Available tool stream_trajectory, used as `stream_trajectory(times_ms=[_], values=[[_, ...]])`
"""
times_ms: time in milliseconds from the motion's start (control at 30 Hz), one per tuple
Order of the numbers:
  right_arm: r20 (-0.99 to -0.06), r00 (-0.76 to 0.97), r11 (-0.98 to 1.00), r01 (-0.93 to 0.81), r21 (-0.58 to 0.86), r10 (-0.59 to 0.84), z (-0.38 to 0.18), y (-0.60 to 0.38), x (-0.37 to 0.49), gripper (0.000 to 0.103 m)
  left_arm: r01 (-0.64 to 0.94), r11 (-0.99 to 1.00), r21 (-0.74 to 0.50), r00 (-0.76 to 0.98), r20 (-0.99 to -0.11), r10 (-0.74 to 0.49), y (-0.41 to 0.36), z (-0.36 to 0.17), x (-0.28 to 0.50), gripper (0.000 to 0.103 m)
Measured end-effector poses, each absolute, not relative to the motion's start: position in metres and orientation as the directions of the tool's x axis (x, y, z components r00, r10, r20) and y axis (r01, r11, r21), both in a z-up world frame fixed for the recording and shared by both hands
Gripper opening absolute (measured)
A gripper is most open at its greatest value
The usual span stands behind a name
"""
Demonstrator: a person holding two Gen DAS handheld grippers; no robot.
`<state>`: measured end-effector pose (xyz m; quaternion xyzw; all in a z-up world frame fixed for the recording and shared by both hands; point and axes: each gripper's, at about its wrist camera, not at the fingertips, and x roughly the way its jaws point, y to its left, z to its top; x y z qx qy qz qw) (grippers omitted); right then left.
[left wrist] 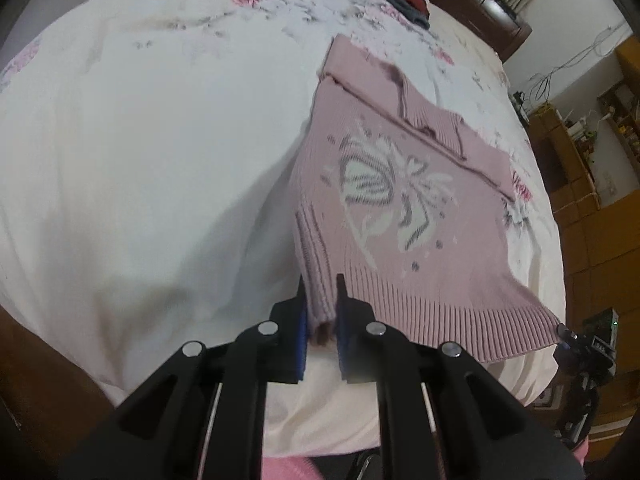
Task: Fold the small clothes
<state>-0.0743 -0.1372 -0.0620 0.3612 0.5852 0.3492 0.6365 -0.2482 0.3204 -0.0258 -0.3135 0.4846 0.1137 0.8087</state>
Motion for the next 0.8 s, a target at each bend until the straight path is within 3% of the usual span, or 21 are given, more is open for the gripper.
stream_trajectory(times_ms=[333,600,700,733,800], values=[[-0.561,0.100,0.560,0.037,0.827,0.822,-0.067,-0.134,0.017,0.011,-0.511,0.717,-0.474,0.530,-0.830,-0.172,0.382,-0.064,-0.169,0.010],[-0.654,0.047,0.648,0.099,0.755,0.755,-0.114,-0.098,0.098,0.011,-0.532,0.686,-0.496,0.498,-0.839,-0.220,0.423,-0.118,-0.091,0.015],[-0.681,0.028,0.675,0.100,0.731,0.732,-0.128,-0.091,0.115,0.019,-0.530,0.663,-0.528,0.517,-0.821,-0.241,0.437,-0.117,-0.081,0.015],[-0.692,0.038,0.687,0.092,0.721,0.721,-0.128,-0.092,0.118,0.032,-0.523,0.658,-0.542,0.530,-0.811,-0.247,0.440,-0.114,-0.081,0.016],[-0.717,0.074,0.714,0.064,0.697,0.693,-0.124,-0.099,0.122,0.044,-0.507,0.666,-0.546,0.547,-0.802,-0.241,0.446,-0.107,-0.082,0.025]])
